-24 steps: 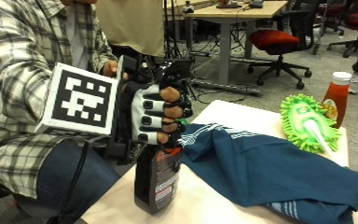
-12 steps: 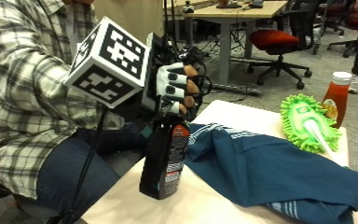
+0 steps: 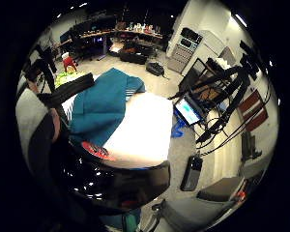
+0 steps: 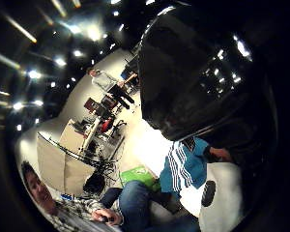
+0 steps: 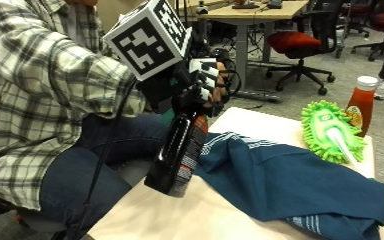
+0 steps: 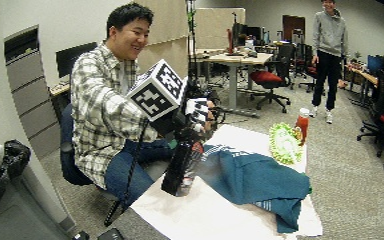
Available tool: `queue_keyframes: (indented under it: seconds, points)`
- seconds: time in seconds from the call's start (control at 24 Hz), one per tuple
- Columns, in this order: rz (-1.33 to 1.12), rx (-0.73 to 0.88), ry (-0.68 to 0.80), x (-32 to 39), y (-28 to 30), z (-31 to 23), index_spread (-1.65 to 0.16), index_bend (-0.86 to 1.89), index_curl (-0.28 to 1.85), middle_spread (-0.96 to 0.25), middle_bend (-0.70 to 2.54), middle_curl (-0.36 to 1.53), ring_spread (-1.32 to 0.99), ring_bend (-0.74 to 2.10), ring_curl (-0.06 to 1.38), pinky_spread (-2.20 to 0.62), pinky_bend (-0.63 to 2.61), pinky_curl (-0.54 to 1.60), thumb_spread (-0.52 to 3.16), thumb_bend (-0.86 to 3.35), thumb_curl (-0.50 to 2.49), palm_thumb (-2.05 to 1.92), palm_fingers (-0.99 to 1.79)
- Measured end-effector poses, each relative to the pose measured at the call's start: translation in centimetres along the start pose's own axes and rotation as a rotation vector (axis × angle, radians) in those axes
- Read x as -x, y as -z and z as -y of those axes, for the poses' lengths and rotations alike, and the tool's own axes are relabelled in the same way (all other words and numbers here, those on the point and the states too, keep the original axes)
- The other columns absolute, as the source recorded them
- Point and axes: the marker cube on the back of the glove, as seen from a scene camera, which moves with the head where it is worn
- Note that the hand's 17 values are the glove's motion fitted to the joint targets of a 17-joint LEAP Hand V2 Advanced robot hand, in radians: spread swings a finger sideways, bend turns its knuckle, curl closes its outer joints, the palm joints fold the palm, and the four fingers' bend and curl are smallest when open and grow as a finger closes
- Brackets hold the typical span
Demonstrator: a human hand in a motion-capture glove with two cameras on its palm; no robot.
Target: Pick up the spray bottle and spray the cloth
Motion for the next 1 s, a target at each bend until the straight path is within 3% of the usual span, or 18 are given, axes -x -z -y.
queue_keyframes:
  seconds: [1.0]
  points:
    - [-0.555, 0.36, 0.43, 6.0, -6.4, -0.1, -0.27, 0.21, 0.61, -0.13, 0.58, 0.55, -0.21, 0.57, 0.5, -0.13, 0.41, 0.45, 0.29, -0.03, 0.78, 1.1, 1.29]
